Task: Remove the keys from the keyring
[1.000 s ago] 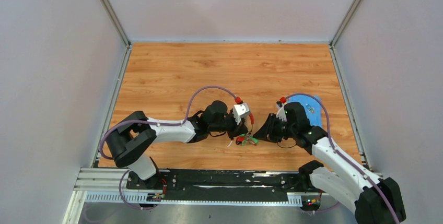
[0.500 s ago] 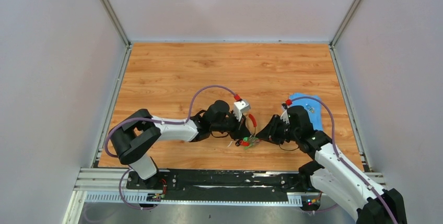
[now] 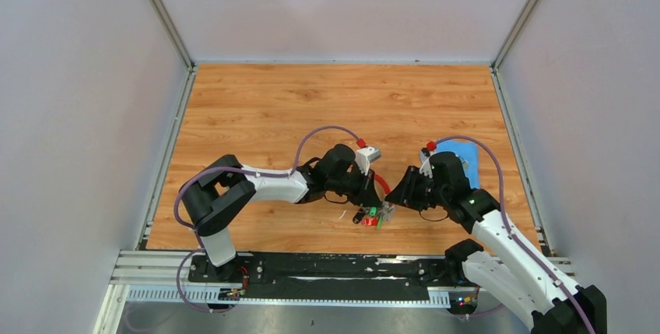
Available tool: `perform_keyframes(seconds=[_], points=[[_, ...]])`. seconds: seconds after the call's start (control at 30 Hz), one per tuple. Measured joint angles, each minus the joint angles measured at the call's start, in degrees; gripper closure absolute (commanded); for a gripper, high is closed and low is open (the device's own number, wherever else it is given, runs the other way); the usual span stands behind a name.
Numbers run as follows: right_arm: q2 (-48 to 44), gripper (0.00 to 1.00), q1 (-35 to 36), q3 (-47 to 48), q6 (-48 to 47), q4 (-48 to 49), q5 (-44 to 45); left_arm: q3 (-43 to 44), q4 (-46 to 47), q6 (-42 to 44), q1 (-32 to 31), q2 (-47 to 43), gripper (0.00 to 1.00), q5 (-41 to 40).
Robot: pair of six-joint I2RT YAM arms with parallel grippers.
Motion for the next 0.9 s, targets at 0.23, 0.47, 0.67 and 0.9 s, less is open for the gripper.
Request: perform_keyframes(seconds=[0.23, 0.47, 0.67, 0.9], points=[[0.02, 0.71, 0.17, 0.74, -2.29, -3.63, 2.62, 2.21, -4.15, -2.05, 0.00, 0.74, 1.00, 0.09], [2.19, 0.72, 1.90, 0.76, -4.26, -4.07, 4.66, 3.02, -7.32, -1.90, 0.02, 0.98, 1.00, -0.17], [4.48, 0.69, 3.91, 0.74, -6.25, -2.03, 6.32, 5.11, -10.84, -0.31, 0.07, 1.97, 1.00, -1.25], [6.91, 0.68, 6.86, 0.72, -9.14, 0.57, 9.60, 5.99, -13.51, 1.18, 0.13, 2.54, 1.00, -1.77]])
